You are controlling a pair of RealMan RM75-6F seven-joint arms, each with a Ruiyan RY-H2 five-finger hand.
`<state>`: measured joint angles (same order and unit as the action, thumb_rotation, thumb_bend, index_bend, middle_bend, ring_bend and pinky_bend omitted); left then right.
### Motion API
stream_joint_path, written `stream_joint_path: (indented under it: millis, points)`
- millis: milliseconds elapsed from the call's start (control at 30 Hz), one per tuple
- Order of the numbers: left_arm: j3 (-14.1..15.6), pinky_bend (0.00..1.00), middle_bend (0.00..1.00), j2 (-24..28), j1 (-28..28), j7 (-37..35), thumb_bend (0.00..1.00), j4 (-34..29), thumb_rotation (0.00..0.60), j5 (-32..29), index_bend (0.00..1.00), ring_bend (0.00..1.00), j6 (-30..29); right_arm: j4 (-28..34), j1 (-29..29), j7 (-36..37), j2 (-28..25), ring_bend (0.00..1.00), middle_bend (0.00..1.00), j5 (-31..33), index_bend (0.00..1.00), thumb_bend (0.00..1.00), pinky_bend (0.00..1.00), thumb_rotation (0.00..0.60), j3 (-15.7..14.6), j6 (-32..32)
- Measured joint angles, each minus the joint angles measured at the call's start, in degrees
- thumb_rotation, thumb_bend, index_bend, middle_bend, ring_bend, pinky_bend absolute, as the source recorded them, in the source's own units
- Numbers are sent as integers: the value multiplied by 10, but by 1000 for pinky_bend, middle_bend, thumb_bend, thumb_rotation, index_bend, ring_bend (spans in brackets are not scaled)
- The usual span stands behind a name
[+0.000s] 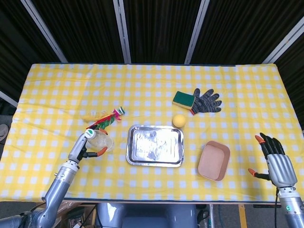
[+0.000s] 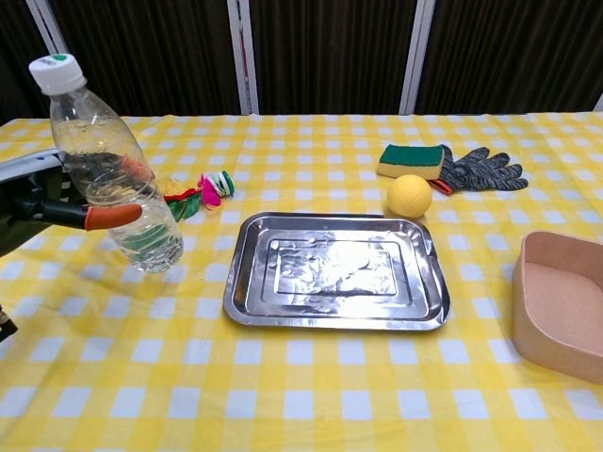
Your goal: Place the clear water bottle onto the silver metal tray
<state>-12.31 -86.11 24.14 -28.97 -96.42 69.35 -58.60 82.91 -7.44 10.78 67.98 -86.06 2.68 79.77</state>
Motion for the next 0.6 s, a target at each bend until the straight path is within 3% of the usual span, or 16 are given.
stream_joint_path:
  millis: [300, 600]
  points:
    - [-45, 0, 451, 55, 30, -23, 443, -113, 600, -11, 489, 0, 45, -3, -1, -3, 1, 0, 0, 7, 54, 49, 0, 600, 1, -6]
    - [-66, 0, 463, 159, 7, 2, 436, -311, 600, 30, 501, 0, -6, 3, 0, -5, -1, 0, 0, 1, 54, 50, 0, 600, 0, 0]
